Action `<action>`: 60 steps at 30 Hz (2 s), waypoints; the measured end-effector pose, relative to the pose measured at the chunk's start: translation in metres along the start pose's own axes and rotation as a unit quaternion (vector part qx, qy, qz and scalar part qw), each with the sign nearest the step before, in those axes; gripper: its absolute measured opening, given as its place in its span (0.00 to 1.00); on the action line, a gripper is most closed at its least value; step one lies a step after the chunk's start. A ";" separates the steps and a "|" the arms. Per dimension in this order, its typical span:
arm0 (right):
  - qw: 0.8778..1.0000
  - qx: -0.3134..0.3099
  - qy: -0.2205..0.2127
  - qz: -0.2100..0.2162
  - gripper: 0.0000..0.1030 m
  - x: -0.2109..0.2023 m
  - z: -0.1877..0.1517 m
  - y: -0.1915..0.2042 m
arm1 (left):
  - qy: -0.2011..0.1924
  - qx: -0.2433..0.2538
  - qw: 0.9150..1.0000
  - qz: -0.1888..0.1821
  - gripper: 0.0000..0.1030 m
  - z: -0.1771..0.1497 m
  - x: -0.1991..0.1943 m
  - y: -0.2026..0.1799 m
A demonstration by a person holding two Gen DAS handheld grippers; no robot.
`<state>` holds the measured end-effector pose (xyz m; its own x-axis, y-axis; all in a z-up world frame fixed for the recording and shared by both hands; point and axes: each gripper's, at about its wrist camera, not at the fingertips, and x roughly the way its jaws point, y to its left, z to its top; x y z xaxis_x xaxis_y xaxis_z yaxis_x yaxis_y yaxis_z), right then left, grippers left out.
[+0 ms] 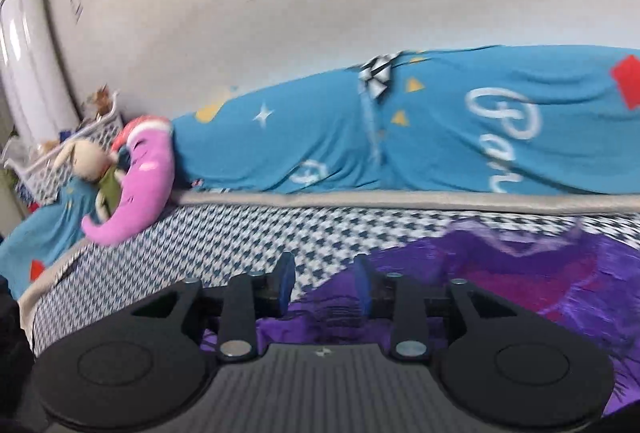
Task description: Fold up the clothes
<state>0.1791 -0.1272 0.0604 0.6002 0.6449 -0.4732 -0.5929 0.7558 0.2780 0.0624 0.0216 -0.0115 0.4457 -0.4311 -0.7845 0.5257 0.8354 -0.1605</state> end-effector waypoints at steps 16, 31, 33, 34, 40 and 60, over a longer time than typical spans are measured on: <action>0.991 -0.040 0.120 -0.042 0.46 0.058 -0.010 0.017 | 0.008 0.002 1.000 0.001 0.30 -0.007 0.004 0.003; 0.992 0.014 0.118 -0.038 0.08 0.074 -0.023 -0.012 | 0.006 -0.009 1.000 0.016 0.26 -0.006 0.003 0.001; 0.995 0.037 0.095 -0.020 0.08 0.069 -0.017 -0.015 | 0.002 -0.015 1.000 0.023 0.24 -0.005 0.001 0.002; 0.995 0.049 0.082 -0.011 0.08 0.066 -0.012 -0.016 | -0.002 -0.018 0.999 0.027 0.23 -0.003 0.000 0.003; 0.995 0.093 -0.014 0.041 0.08 0.052 0.027 -0.014 | -0.053 -0.060 0.993 0.090 0.20 0.012 -0.022 0.026; 0.991 0.117 -0.062 0.013 0.18 0.092 0.043 0.001 | -0.115 -0.387 0.886 0.227 0.26 0.025 -0.079 0.192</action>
<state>0.2573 -0.0625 0.0533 0.6563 0.6627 -0.3606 -0.4768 0.7348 0.4825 0.1463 0.2072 0.0347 0.6662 0.0260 -0.7454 -0.3613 0.8855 -0.2921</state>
